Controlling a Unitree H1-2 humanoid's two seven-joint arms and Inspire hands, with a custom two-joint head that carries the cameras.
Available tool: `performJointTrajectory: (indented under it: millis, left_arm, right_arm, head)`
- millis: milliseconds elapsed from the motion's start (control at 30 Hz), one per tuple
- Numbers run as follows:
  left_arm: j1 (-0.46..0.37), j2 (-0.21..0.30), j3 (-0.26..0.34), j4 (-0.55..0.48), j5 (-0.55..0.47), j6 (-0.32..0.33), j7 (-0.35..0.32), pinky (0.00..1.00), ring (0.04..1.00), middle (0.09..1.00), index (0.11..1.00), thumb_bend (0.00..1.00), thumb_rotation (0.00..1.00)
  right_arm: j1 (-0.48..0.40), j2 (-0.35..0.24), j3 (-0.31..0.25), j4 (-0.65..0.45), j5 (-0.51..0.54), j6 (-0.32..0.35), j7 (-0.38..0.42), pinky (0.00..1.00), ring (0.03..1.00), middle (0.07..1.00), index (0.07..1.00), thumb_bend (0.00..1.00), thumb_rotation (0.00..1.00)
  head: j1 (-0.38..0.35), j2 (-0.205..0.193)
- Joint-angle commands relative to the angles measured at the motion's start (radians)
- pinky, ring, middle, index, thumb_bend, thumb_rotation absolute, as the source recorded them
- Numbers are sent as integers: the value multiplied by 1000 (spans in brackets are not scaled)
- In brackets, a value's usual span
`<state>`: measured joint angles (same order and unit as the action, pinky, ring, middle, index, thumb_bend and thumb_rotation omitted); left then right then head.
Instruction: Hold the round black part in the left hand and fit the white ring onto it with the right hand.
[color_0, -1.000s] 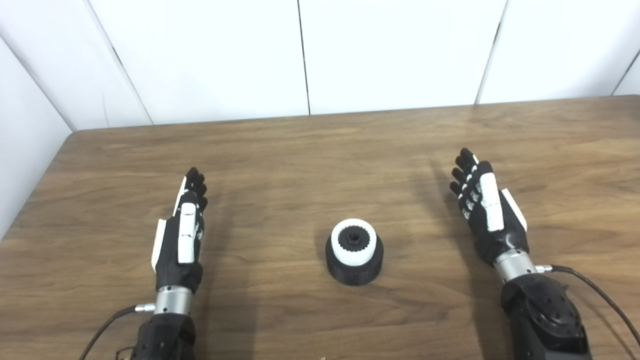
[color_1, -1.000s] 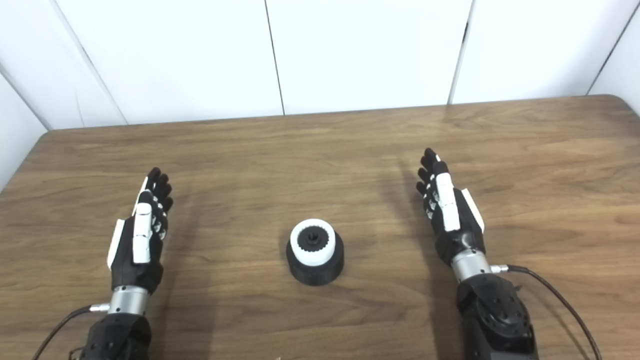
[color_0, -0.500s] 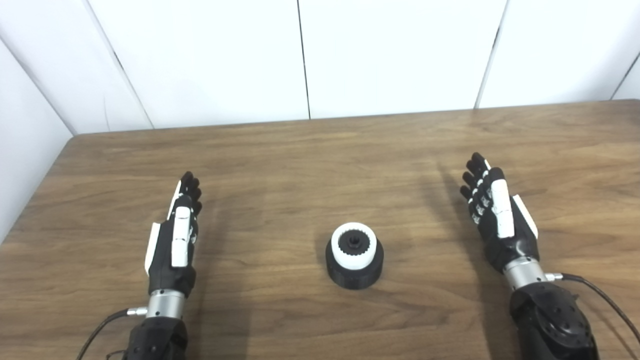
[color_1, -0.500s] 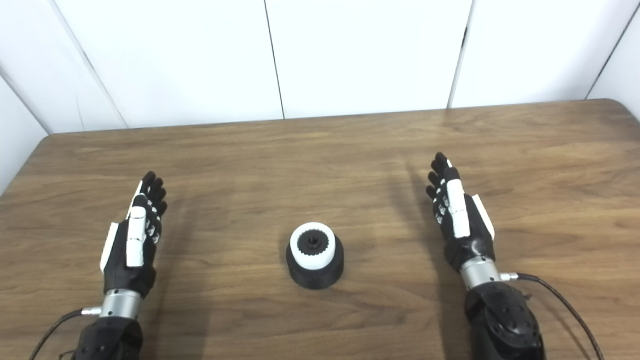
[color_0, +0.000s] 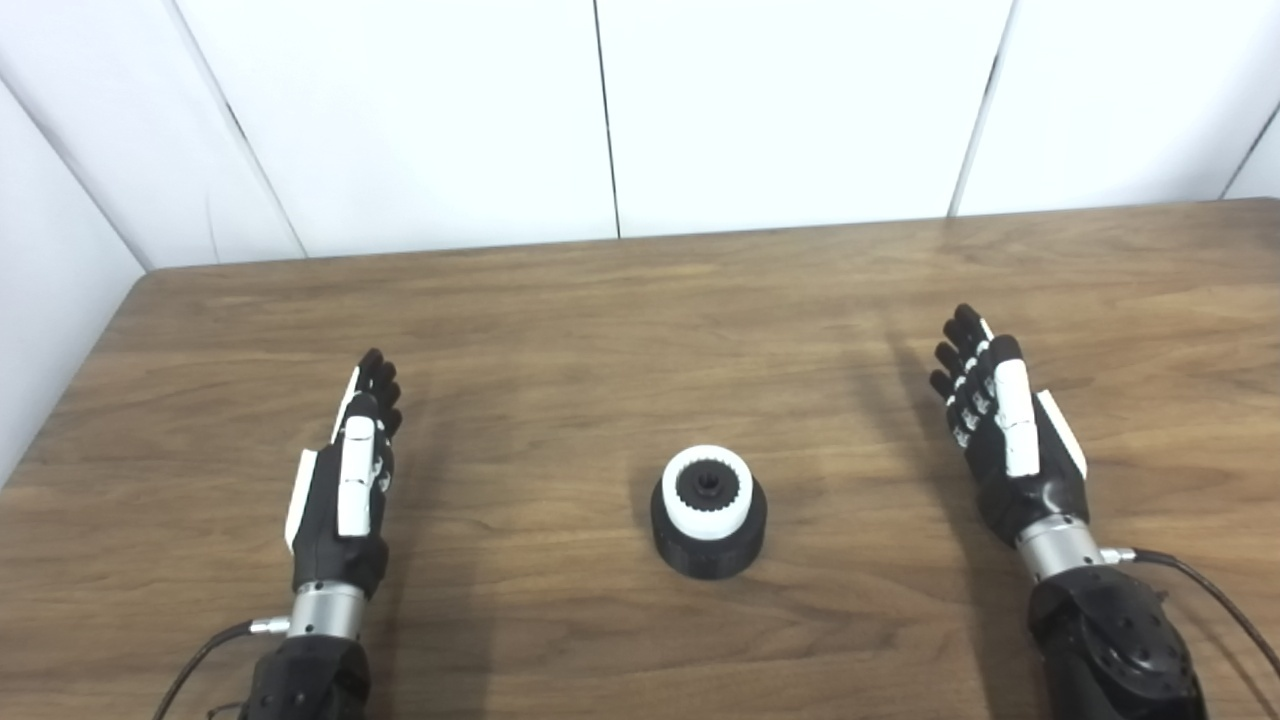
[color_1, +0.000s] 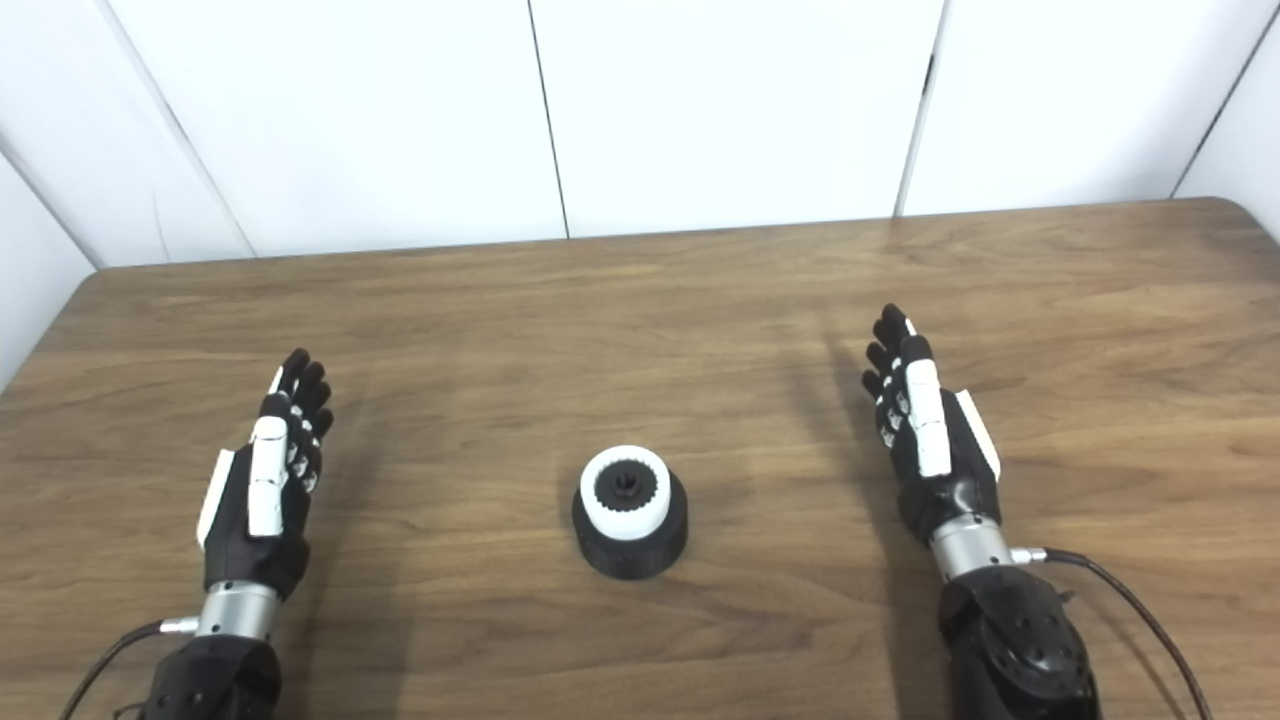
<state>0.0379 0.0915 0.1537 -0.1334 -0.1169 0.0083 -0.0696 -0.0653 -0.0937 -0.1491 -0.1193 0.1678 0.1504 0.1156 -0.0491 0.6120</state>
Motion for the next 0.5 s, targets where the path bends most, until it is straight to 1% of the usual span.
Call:
performJointTrajectory:
  millis: [0, 133, 467]
  left_arm:
    - [-17, 18, -1, -12, 1, -20, 1, 1000, 1000, 1000, 1000, 507, 1000]
    - [-17, 18, -3, -18, 8, -10, 6, 1000, 1000, 1000, 1000, 503, 1000]
    - [-19, 19, -3, -27, 12, 6, 11, 1000, 1000, 1000, 1000, 487, 1000]
  right_arm:
    - [-22, -8, -3, -22, 5, -46, -7, 1000, 1000, 1000, 1000, 519, 1000]
    - [-23, -13, -3, -18, 8, -45, -5, 1000, 1000, 1000, 1000, 533, 1000]
    - [-32, -21, -1, -6, 8, -54, 0, 1000, 1000, 1000, 1000, 531, 1000]
  head:
    - [1, 2]
    - [5, 2]
    - [8, 1]
